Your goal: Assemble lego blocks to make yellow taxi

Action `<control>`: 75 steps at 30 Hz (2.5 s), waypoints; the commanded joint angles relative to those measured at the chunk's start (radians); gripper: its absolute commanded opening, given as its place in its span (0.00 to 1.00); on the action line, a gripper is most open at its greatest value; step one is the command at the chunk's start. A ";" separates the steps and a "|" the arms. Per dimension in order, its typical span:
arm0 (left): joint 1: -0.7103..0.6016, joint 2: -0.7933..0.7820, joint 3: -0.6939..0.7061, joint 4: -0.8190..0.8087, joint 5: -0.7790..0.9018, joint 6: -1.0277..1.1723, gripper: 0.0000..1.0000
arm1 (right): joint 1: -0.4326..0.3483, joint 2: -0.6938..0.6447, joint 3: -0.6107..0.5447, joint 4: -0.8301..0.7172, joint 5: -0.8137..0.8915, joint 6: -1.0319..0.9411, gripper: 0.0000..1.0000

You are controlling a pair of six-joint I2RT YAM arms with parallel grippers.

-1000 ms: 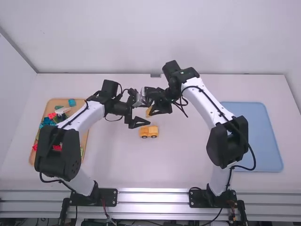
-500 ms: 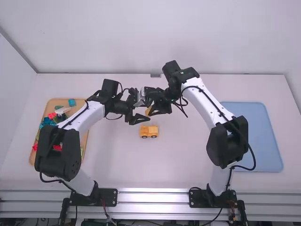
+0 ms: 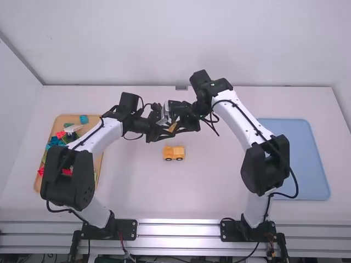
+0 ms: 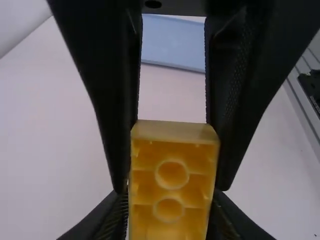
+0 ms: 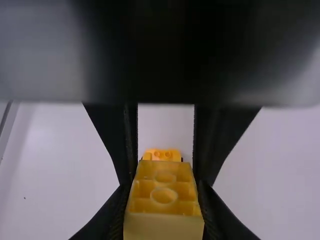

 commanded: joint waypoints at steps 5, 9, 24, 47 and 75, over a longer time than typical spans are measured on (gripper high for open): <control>-0.002 0.017 -0.005 0.005 -0.004 0.004 0.27 | 0.006 -0.006 0.025 -0.016 -0.034 0.000 0.00; -0.001 0.017 -0.005 0.030 0.029 0.004 0.22 | 0.005 -0.006 0.025 0.006 -0.060 0.006 0.25; 0.023 0.017 -0.005 0.478 0.188 -0.327 0.12 | -0.121 -0.080 0.025 0.106 -0.366 0.015 0.53; 0.029 0.017 -0.004 0.977 0.234 -0.783 0.17 | -0.221 -0.089 0.024 0.257 -0.725 0.090 0.47; 0.026 0.017 -0.004 1.020 0.237 -0.783 0.16 | -0.178 -0.089 0.010 0.351 -0.634 0.221 0.29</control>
